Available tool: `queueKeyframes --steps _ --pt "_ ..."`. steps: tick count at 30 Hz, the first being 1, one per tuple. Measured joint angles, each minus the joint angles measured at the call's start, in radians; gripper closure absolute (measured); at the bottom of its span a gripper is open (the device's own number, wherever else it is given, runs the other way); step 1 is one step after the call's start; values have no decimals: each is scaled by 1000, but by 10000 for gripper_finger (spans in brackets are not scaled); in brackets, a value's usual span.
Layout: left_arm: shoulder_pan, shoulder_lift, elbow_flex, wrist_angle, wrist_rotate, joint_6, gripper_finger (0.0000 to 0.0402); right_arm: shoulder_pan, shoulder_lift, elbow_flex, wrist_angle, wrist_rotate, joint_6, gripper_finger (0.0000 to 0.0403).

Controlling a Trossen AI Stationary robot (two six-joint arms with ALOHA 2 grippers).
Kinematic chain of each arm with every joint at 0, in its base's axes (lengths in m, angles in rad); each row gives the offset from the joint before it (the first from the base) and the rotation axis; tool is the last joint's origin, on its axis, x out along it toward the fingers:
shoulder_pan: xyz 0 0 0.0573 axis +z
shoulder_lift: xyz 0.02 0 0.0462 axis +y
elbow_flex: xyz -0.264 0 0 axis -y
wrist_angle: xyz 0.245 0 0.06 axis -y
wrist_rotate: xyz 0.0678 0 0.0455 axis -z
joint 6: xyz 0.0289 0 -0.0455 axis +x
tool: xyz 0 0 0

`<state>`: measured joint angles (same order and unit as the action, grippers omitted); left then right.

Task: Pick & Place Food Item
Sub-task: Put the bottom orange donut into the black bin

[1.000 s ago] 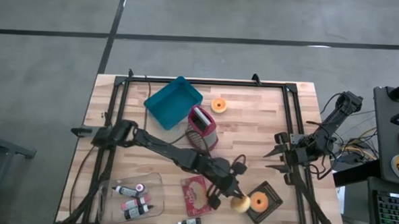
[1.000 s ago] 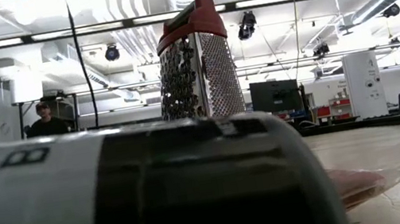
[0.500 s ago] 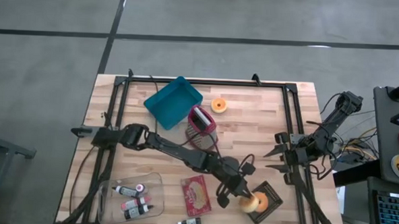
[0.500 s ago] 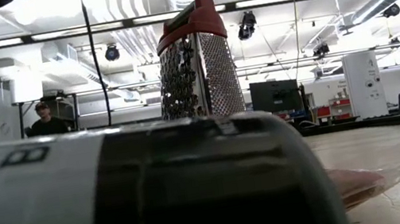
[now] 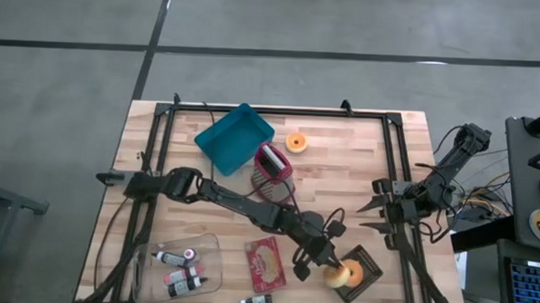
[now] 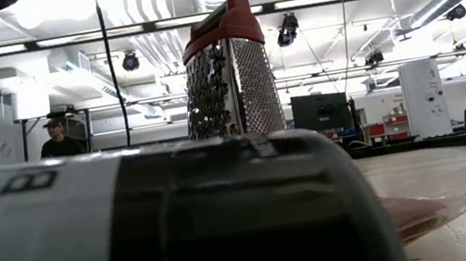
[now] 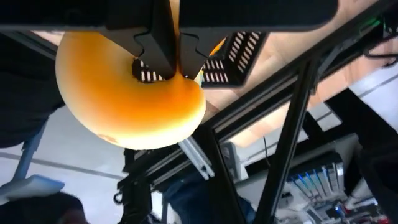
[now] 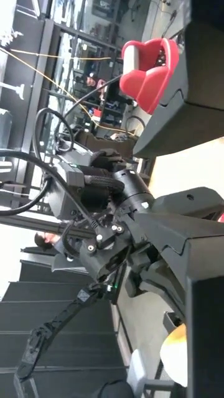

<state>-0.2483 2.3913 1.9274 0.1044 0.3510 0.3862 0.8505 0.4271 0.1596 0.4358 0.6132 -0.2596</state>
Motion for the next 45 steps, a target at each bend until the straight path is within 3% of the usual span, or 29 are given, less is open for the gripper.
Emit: queueKeyframes --steps 5,13,18,26,34,40,45 --pt "9 -7 -1 -35 -28 1 401 0 2 0 -81 11 92 251" --pt "14 -119 -2 -417 -213 86 401 0 93 3 -179 149 168 254" --pt "11 -192 -39 -545 -315 100 401 0 194 25 -179 197 148 254" --pt "9 -331 -262 -498 -444 74 401 -1 384 120 -177 281 222 210" --pt "23 -500 -514 -338 -425 21 401 -37 655 300 -284 334 174 147" --pt "29 -573 -607 -249 -362 -13 401 -100 884 431 -356 361 116 142" --pt "42 -575 -623 -271 -362 -28 401 -142 994 496 -351 381 63 151"
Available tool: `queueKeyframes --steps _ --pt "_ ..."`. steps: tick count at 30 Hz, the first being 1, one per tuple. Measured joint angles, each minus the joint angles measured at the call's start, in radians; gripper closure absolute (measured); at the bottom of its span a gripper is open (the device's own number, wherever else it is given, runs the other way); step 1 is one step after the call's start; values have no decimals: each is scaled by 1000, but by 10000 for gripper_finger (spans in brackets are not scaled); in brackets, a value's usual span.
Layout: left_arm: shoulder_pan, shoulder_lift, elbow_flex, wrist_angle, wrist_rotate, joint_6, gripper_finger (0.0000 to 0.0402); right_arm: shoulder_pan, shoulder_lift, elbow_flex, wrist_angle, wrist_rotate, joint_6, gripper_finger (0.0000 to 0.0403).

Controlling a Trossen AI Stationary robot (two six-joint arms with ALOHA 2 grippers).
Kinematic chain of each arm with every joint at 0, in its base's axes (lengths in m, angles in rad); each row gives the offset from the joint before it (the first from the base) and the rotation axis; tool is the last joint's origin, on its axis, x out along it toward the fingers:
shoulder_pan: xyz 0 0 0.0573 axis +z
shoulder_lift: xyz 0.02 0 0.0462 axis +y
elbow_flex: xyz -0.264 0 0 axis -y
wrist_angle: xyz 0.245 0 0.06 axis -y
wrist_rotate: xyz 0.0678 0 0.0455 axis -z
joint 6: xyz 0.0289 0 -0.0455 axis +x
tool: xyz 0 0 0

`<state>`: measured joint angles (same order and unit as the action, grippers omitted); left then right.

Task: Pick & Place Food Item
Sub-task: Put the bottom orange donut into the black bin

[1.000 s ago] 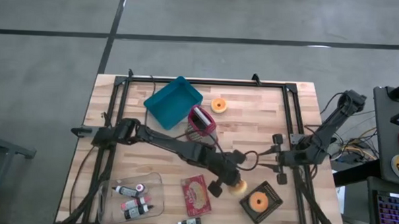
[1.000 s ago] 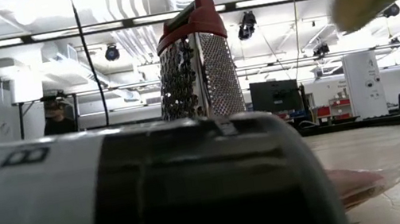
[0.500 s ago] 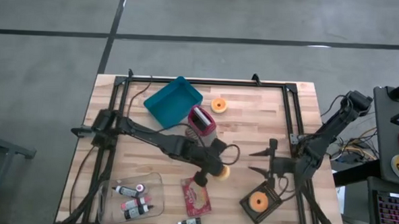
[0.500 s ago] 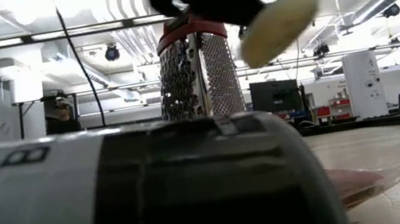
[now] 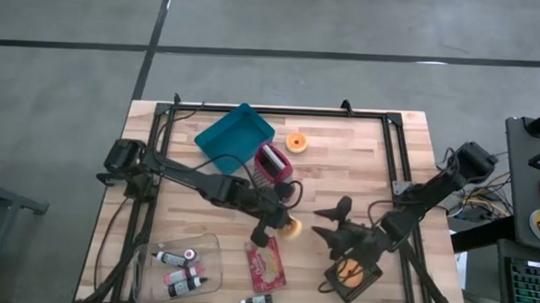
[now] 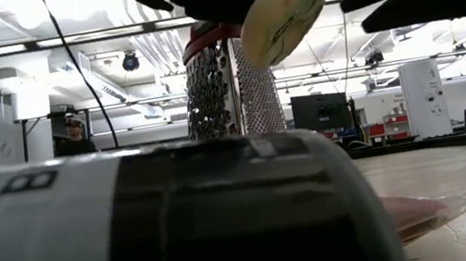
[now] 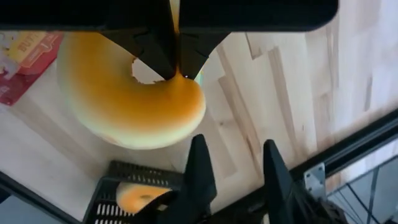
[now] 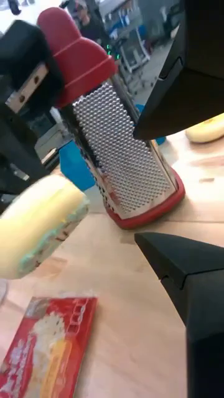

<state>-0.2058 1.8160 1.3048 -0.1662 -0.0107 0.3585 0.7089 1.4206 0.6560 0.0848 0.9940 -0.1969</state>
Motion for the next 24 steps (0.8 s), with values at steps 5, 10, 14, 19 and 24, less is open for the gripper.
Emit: queueKeyframes --steps 5,10,14,19,24 --pt "22 0 -1 -27 0 -11 401 -11 35 34 2 4 -17 146" --pt "49 0 -2 -45 -1 -11 401 -11 55 55 3 4 -42 142" --pt "61 0 -2 -48 6 -11 401 -11 77 70 2 4 -74 142" --pt "69 1 -2 -51 42 -16 401 -18 99 88 1 4 -116 147" --pt "69 1 -2 -49 80 -39 401 -19 127 103 10 4 -180 153"
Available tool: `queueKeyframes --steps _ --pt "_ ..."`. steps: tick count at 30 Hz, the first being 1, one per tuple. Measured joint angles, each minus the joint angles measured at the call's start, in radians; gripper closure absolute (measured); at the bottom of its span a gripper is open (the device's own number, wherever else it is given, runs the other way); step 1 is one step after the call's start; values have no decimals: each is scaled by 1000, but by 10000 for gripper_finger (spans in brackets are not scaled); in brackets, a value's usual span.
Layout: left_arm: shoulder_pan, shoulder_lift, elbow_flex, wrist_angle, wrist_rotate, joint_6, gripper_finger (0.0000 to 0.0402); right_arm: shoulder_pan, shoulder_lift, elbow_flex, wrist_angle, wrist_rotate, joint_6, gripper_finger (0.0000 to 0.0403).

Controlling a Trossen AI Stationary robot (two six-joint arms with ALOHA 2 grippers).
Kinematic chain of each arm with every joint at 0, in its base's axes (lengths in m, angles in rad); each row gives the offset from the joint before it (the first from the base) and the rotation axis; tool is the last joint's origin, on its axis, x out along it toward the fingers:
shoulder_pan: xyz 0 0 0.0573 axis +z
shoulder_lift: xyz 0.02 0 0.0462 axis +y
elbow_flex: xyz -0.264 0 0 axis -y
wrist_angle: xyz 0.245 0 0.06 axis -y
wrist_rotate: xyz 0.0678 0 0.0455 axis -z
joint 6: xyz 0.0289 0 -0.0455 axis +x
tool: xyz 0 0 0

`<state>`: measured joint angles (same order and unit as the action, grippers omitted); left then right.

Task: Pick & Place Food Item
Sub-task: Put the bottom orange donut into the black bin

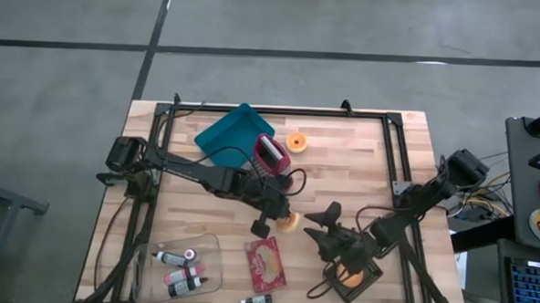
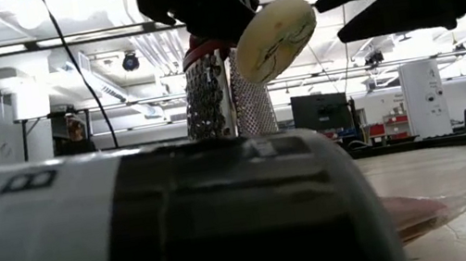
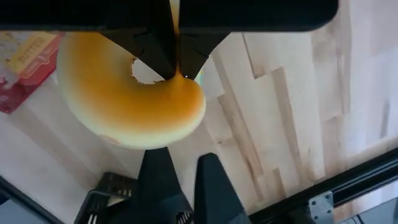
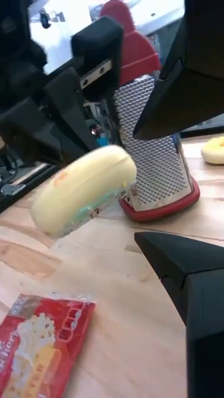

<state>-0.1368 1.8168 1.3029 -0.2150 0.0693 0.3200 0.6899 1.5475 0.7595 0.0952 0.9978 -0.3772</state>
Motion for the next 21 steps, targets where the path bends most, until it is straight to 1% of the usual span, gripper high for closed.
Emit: queueKeyframes --steps 6,13,21 --pt "0 0 0 5 25 -19 401 1 42 16 82 7 -120 154" --pt "-1 0 0 -3 29 -26 401 1 51 16 169 27 -242 154" --pt "-1 0 0 -2 38 -25 401 -11 55 17 181 0 -281 155"
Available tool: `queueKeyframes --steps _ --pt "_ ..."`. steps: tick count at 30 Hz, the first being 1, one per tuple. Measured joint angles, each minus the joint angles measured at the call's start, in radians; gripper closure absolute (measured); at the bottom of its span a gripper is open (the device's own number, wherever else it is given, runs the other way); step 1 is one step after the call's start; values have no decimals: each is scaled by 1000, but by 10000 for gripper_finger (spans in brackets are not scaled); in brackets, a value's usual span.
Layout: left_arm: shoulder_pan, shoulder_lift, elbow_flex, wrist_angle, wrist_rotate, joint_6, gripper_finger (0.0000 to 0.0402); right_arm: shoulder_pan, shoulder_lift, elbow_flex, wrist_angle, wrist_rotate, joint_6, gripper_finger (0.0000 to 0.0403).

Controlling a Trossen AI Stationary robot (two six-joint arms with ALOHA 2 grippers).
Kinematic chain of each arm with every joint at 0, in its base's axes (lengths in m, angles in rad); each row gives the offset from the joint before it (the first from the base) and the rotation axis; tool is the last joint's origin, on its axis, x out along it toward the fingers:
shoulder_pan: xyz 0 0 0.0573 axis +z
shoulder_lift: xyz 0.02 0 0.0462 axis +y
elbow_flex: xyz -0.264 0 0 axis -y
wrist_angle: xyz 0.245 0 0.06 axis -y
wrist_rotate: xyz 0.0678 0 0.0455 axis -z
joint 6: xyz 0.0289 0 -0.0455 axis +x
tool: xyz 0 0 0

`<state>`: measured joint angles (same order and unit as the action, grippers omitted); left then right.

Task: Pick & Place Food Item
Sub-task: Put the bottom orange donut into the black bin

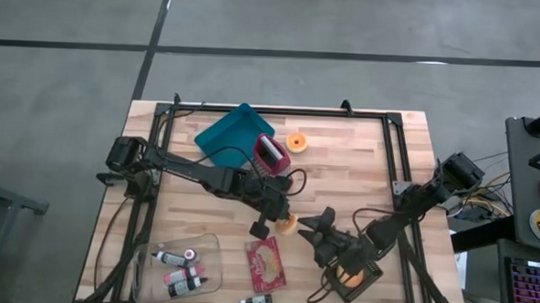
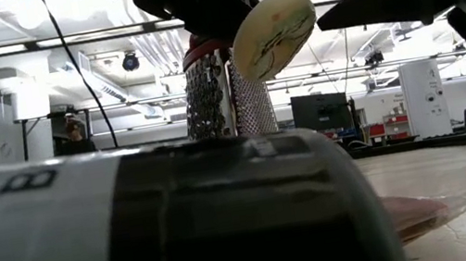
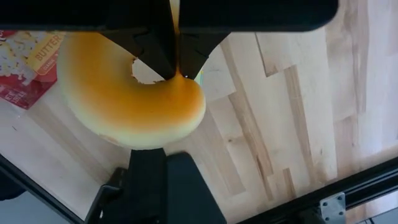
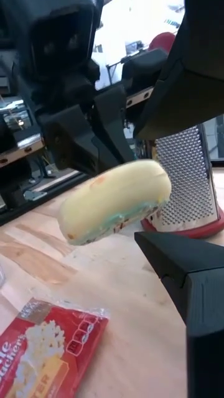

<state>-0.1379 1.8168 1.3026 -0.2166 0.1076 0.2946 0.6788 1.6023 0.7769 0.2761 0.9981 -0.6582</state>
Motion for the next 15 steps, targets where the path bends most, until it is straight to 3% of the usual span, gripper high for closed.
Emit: queueKeyframes --steps 15 --pt "0 0 0 16 9 -8 401 -49 36 29 57 -58 -60 177"
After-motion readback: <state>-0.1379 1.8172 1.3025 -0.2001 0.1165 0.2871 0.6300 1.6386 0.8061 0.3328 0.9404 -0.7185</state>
